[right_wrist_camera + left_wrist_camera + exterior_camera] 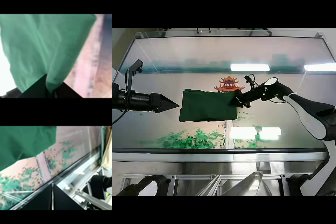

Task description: Fold the shirts.

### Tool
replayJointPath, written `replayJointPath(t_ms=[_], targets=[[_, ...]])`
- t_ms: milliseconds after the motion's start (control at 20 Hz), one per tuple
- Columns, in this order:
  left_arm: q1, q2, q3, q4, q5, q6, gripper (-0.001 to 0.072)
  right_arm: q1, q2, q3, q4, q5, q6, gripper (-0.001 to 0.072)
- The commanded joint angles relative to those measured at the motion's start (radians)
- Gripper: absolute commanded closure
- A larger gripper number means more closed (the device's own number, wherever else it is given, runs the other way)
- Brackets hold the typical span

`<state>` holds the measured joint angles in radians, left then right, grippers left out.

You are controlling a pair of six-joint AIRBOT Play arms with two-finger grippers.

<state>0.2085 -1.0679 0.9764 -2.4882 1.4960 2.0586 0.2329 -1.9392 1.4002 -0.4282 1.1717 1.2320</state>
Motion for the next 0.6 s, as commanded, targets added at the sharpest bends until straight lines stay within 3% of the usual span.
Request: replayJointPath(t_ms=[0,150,400,550], targets=[[0.0,-0.001,0.0,0.001,0.007,0.001,0.0683,-0.002,0.083,0.001,0.015,0.003,0.014,0.0693],[0.0,0.0,0.0,0.001,0.006,0.002,0.0683,-0.11,0.235,0.001,-0.141,0.005,0.142,0.0693],[0.0,-0.001,0.0,0.001,-0.016,0.002,0.0683,-0.476,0.644,0.001,-0.719,0.134,0.491,0.0694],[0.0,-0.001,0.0,0.0,-0.069,0.037,0.0683,-0.714,0.871,0.0,-0.918,0.282,0.537,0.0694]])
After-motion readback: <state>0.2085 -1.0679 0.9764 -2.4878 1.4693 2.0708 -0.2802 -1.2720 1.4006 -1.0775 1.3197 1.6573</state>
